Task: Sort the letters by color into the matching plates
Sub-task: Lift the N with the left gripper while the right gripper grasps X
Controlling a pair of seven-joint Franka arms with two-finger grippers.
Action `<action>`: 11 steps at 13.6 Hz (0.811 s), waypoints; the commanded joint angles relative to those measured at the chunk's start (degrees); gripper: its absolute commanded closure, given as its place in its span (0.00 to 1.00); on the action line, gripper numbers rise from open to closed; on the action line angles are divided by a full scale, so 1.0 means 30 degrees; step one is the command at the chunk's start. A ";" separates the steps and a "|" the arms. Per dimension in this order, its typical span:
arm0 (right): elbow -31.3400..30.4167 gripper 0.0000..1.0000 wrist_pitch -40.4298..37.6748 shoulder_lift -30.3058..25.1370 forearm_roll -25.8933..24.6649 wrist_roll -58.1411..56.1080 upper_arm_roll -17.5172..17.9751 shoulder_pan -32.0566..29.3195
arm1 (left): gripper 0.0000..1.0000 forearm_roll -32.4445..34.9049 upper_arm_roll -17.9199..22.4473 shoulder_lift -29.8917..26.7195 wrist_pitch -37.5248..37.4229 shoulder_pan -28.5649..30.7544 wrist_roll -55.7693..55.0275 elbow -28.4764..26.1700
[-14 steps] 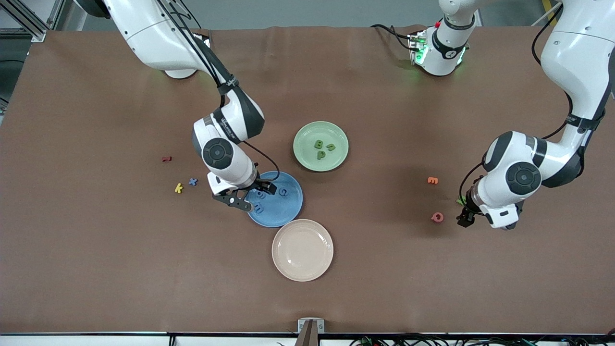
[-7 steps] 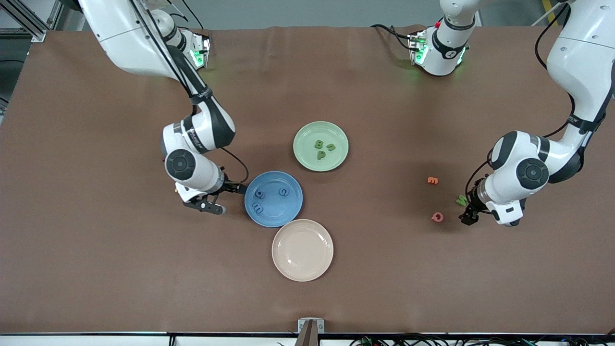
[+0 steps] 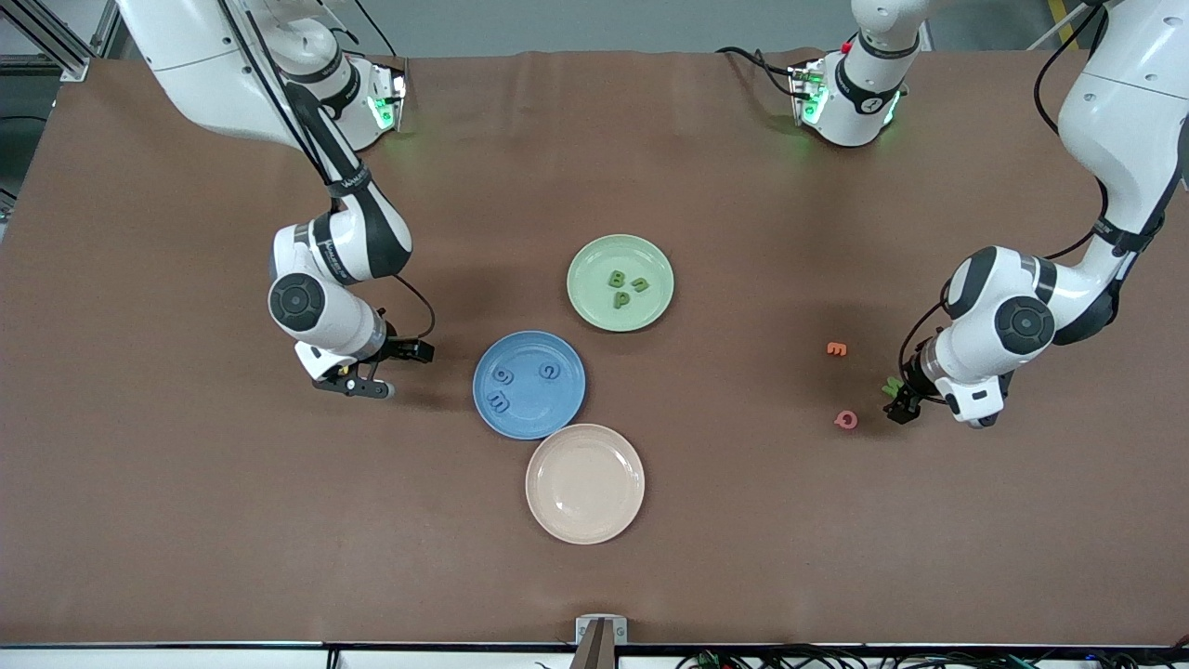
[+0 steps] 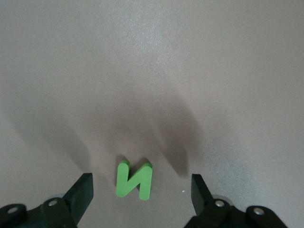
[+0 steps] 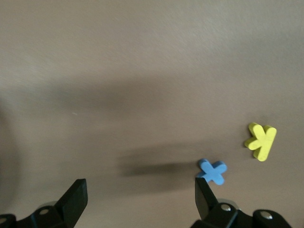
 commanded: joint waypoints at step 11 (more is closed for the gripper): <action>-0.1282 0.39 0.0497 -0.0867 -0.1123 -0.0353 0.0226 -0.1824 | 0.52 0.0755 -0.0214 -0.0065 0.0584 0.0469 -0.0024 -0.0763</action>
